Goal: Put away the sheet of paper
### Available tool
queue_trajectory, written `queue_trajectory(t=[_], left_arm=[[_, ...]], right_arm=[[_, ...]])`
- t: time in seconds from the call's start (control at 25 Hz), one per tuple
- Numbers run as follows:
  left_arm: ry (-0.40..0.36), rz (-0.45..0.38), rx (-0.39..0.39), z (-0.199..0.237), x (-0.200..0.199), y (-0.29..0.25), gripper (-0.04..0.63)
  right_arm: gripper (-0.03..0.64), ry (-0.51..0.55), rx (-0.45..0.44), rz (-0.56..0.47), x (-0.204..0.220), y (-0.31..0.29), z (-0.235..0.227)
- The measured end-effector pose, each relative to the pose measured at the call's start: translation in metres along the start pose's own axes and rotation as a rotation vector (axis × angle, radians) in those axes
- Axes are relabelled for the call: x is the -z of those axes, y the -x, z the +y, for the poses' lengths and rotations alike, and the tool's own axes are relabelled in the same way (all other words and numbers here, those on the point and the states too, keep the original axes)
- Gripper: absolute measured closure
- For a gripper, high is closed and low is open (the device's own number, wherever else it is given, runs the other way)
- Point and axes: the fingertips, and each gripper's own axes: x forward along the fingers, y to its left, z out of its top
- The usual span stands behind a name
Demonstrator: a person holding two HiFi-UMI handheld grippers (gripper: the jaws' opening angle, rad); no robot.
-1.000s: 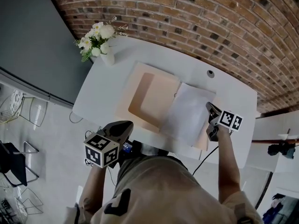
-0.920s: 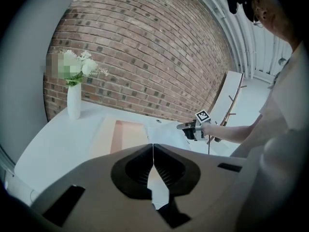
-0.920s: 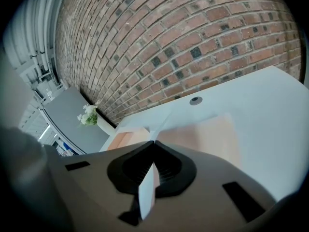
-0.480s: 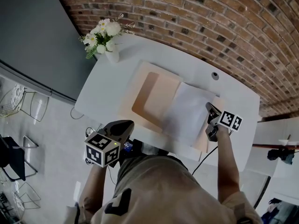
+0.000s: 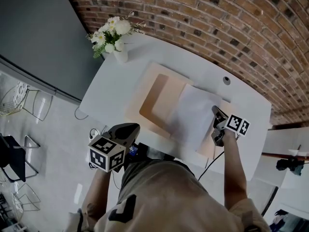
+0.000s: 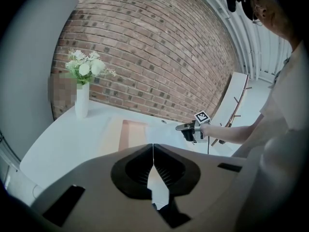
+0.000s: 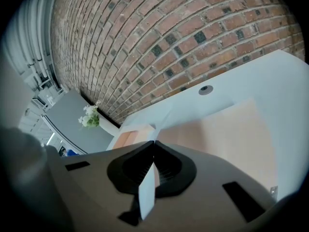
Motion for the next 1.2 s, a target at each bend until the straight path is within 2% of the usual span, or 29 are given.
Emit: queue_trajectory(t=[1.2], left_arm=[[0.01,-0.005,-0.001,0.009,-0.002,0.005,0.578]], right_arm=[[0.594,-0.072,-0.038,0.02,0.005,-0.029,0.02]])
